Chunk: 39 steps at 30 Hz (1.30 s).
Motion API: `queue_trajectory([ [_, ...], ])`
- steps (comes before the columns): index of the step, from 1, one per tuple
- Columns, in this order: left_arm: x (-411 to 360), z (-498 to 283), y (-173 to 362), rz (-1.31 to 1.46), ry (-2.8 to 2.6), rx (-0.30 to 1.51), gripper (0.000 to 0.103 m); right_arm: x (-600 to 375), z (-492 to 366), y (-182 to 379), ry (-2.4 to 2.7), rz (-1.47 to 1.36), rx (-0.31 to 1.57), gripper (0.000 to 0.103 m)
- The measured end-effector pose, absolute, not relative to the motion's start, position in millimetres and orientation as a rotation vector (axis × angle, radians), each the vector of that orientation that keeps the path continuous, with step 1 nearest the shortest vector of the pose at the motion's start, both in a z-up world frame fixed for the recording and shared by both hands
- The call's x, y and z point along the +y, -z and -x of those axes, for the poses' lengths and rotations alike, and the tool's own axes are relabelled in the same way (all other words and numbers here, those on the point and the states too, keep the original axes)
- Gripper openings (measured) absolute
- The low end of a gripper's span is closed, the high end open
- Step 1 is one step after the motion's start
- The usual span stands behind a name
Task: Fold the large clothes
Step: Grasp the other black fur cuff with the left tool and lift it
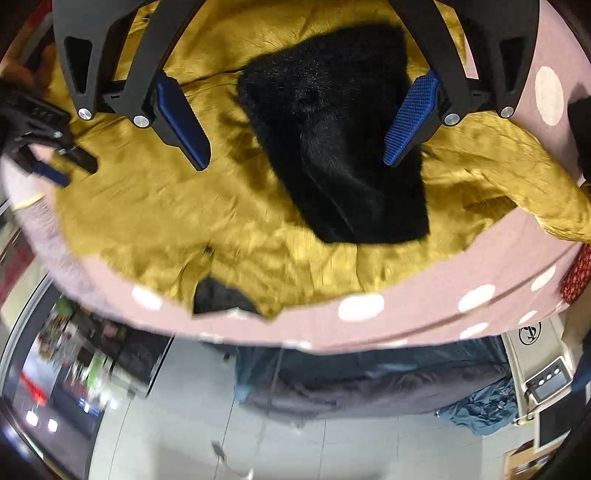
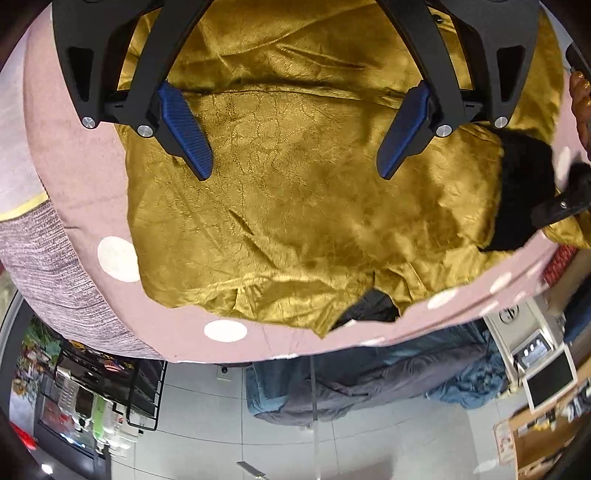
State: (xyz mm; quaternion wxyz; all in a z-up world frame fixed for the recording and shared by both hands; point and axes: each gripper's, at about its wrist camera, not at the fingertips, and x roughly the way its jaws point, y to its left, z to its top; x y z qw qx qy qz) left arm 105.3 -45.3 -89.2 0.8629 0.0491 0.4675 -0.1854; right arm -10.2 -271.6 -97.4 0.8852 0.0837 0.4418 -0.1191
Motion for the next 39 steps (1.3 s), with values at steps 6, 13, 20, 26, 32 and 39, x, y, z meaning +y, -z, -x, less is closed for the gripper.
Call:
queue_trajectory([
  [6,-46,-115,142,-0.134,0.337,1.112,0.097,-271,5,137,0.269,-0.092,0.978,0.097],
  [13,-52,-114,148,-0.217,0.315,1.098,0.098,-262,8,146,0.303,-0.022,0.935,0.097],
  [20,-60,-102,153,-0.228,0.268,1.01,0.098,-258,8,147,0.311,-0.003,0.92,0.097],
  [26,-45,-90,127,-0.165,0.288,0.947,0.097,-259,9,147,0.304,-0.015,0.917,0.097],
  [32,16,-68,88,0.042,0.297,0.861,0.097,-257,9,146,0.316,0.005,0.914,0.097],
  [39,165,-59,87,0.313,0.013,0.835,0.096,-256,10,147,0.317,0.006,0.911,0.097],
])
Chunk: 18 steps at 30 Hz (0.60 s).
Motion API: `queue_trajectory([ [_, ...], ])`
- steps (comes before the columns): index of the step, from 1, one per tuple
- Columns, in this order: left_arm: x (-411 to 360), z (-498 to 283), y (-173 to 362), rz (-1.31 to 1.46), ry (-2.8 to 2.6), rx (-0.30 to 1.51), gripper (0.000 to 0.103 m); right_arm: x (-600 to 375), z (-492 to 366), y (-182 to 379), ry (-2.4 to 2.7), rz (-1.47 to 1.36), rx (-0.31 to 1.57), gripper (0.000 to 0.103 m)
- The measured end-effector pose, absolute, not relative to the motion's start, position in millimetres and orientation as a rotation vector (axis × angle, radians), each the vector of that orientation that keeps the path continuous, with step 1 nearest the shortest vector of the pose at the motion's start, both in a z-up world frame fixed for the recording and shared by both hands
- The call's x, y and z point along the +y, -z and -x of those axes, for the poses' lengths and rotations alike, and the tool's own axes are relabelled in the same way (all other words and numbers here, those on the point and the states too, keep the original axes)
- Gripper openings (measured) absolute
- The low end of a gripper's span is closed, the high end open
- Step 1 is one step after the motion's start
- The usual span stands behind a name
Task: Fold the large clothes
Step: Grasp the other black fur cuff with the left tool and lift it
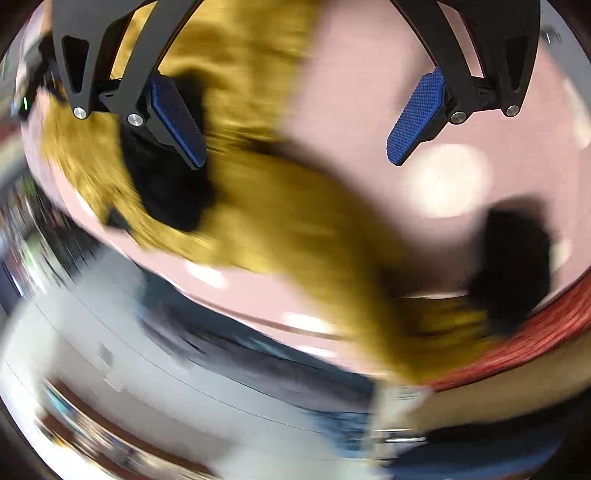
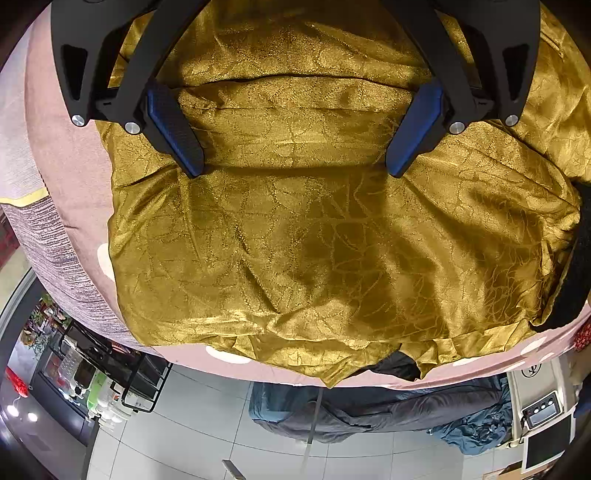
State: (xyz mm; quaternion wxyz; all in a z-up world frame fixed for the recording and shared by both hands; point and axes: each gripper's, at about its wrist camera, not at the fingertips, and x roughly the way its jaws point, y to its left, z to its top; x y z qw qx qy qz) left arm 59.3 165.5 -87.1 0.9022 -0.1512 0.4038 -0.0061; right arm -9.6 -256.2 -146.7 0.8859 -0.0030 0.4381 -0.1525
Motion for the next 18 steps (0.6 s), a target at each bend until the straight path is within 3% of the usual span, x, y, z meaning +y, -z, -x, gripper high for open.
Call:
queue_trajectory([
  [4,239,-54,104,0.339,-0.218,0.826,0.093,-256,10,147,0.317,0.006,0.912,0.097],
  [10,289,-85,114,0.219,-0.306,0.856,0.088,-256,10,147,0.318,0.007,0.911,0.097],
  [14,308,-110,115,0.203,-0.257,0.896,0.048,-256,10,147,0.319,0.009,0.911,0.097],
  [18,332,-94,68,0.127,-0.284,0.784,0.029,-256,10,147,0.319,0.009,0.91,0.097],
])
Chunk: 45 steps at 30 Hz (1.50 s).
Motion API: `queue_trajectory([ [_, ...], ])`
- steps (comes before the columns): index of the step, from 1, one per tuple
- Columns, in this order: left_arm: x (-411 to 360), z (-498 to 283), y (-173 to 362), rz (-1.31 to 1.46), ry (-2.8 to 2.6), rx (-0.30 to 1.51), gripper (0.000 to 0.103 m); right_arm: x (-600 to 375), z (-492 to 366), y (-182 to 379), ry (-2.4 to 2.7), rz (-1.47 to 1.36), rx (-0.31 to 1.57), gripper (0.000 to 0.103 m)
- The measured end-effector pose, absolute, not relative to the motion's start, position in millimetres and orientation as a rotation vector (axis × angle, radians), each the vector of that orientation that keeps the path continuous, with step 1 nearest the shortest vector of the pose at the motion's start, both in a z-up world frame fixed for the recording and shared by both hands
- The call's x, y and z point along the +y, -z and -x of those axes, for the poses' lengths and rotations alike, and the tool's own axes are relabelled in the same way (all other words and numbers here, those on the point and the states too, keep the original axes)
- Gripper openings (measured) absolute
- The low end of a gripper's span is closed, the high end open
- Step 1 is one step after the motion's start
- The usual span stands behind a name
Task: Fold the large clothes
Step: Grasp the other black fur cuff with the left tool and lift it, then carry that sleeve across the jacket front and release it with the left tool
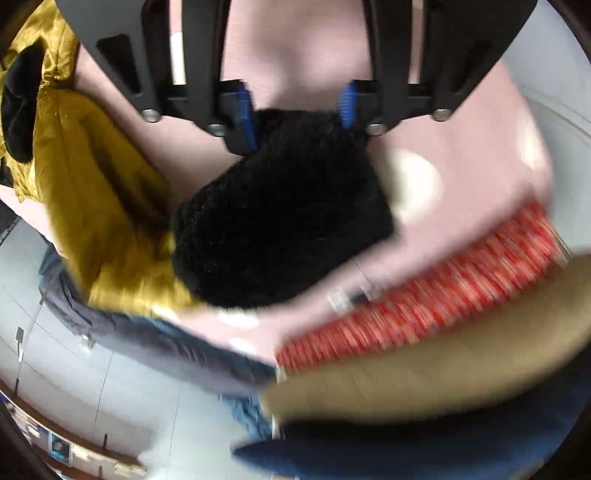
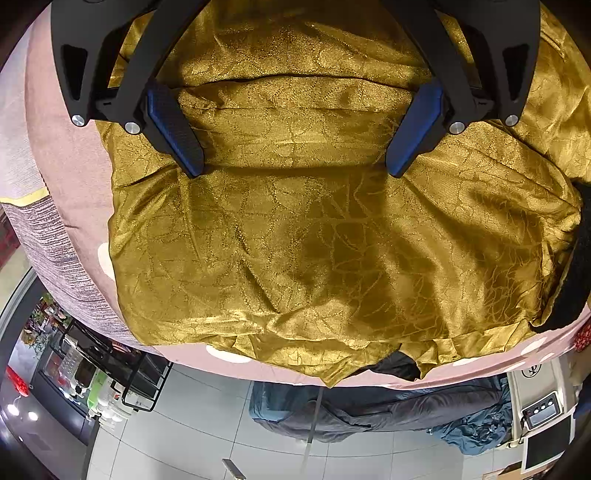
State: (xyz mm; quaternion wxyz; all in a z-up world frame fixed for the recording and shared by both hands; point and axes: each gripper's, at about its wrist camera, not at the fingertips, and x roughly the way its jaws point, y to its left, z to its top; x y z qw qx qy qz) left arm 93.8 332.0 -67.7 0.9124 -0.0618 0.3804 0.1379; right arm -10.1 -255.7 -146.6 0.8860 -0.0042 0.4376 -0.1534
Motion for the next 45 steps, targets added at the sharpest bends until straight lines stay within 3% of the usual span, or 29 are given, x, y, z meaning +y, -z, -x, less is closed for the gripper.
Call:
queue_trajectory([
  [5,400,-53,10,0.224,-0.395,0.664,0.023,-255,10,147,0.324,0.017,0.91,0.097],
  [10,441,-27,20,0.363,-0.45,0.709,0.023,-254,10,147,0.326,0.019,0.908,0.097],
  [11,443,-25,28,0.407,-0.438,0.728,0.027,-254,10,147,0.326,0.019,0.908,0.097],
  [13,437,-11,43,0.498,-0.417,0.737,0.055,-254,10,147,0.325,0.018,0.908,0.097],
  [14,433,-1,48,0.539,-0.424,0.725,0.078,-254,10,147,0.325,0.017,0.908,0.097],
  [15,429,7,53,0.584,-0.438,0.703,0.084,-254,10,147,0.324,0.016,0.908,0.097],
  [20,410,34,77,0.804,-0.425,0.65,0.084,-253,10,147,0.325,0.017,0.908,0.097],
  [34,334,49,53,0.689,-0.395,0.581,0.084,-253,10,147,0.326,0.019,0.905,0.097],
  [41,310,48,73,0.767,-0.405,0.636,0.084,-254,10,147,0.326,0.017,0.905,0.097],
  [45,294,56,54,0.635,-0.444,0.565,0.084,-254,11,147,0.327,0.018,0.905,0.097],
])
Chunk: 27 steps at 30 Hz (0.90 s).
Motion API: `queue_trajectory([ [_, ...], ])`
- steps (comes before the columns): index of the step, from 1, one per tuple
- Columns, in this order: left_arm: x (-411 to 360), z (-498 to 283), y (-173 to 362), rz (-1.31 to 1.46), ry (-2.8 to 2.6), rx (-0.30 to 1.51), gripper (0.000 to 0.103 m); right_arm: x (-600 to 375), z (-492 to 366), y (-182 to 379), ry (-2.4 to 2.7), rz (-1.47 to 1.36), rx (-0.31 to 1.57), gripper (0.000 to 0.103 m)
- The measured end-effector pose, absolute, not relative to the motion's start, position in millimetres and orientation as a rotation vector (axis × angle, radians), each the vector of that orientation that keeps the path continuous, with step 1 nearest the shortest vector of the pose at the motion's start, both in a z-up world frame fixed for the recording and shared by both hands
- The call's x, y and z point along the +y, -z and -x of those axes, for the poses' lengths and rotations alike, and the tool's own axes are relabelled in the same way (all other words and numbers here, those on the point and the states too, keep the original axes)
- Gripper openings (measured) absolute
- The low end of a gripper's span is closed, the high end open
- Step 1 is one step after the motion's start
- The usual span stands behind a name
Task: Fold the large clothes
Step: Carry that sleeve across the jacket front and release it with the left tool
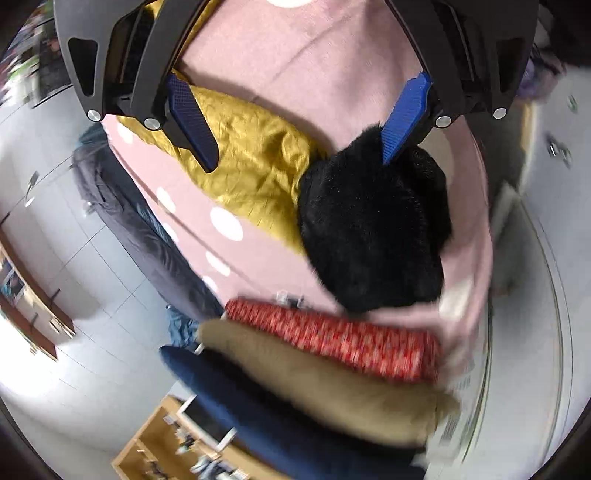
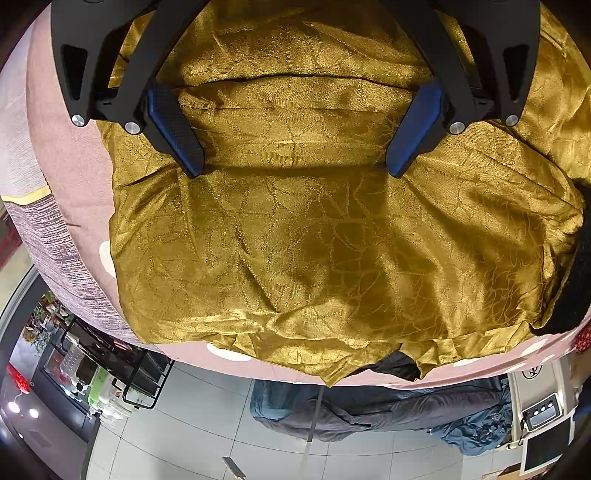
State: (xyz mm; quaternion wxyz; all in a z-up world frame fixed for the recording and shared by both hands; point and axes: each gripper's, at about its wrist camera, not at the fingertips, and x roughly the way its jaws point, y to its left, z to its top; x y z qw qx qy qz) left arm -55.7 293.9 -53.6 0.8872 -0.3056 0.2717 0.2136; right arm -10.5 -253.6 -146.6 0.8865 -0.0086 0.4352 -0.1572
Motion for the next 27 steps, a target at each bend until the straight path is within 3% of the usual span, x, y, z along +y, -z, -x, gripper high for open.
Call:
queue_trajectory([
  [10,349,56,62,0.64,-0.568,0.585,0.084,-253,10,146,0.33,0.023,0.906,0.097],
  [17,375,9,102,0.575,-0.491,0.816,0.085,-233,27,107,0.279,0.02,0.804,0.097],
  [22,361,-6,104,0.491,-0.466,0.848,0.055,-197,48,66,0.131,0.036,0.731,0.097],
  [24,355,-7,98,0.464,-0.461,0.847,0.032,-185,56,60,0.091,0.064,0.727,0.097],
  [27,344,-8,78,0.43,-0.428,0.816,0.017,-172,70,59,0.063,0.113,0.729,0.097],
])
